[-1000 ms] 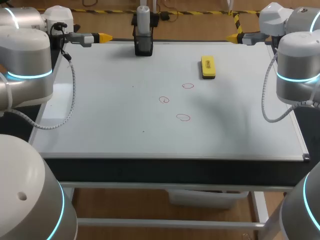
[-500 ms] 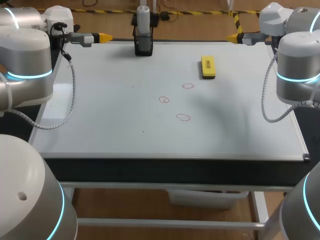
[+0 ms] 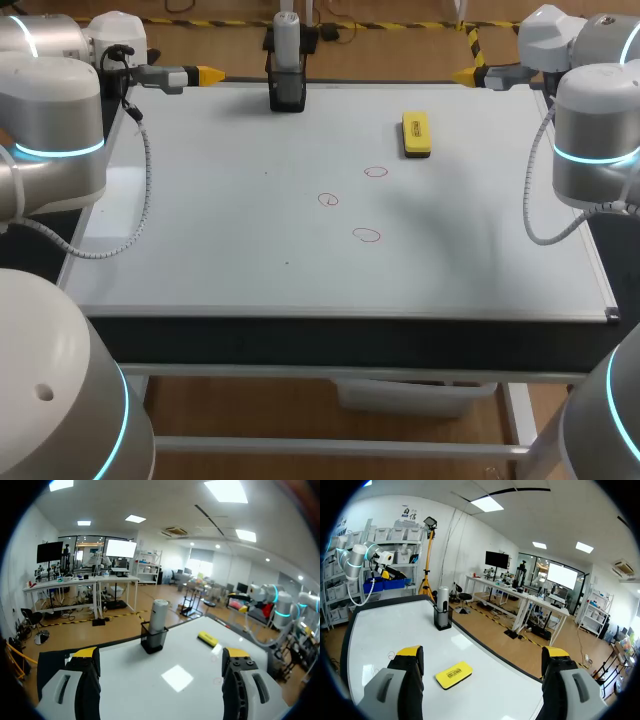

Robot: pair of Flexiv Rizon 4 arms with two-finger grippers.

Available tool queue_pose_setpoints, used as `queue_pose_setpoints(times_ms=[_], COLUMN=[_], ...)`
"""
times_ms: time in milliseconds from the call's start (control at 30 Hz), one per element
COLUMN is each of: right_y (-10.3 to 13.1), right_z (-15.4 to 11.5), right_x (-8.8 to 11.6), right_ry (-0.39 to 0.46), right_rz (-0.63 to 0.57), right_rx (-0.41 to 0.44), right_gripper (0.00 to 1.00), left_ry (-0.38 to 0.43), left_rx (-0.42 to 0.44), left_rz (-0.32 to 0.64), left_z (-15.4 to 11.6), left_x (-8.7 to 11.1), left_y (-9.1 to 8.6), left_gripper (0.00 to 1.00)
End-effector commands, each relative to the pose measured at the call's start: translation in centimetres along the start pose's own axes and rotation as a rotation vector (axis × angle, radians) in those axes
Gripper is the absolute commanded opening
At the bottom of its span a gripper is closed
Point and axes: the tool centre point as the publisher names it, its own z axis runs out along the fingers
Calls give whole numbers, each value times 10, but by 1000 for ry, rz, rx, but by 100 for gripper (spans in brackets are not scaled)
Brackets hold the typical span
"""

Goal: Pick up the inspection probe, press it on each red-marked spot on the whiteboard one by one, put down the probe, pick up the eraser, and wipe off all the red marks.

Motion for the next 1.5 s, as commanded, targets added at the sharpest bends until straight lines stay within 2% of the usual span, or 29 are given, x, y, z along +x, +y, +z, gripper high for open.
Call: queue_pose_setpoints(times_ms=[33,1167,1267,1367,1500], right_y=[0,0,0,0,0], right_z=[0,0,0,0,0], right_x=[-1,-1,-1,-1,-1], right_ry=[1,1,1,1,1], right_rz=[0,0,0,0,0], right_rx=[1,1,1,1,1], right_gripper=[100,100,100,100,100], left_ry=[0,0,58,131,262], left_rx=[2,2,-21,-7,-3], left_rz=[0,0,47,88,179], left_z=[1,1,12,23,41], left_x=[0,0,-4,-7,-7], left_y=[1,1,3,5,4], left_gripper=[100,100,100,100,100])
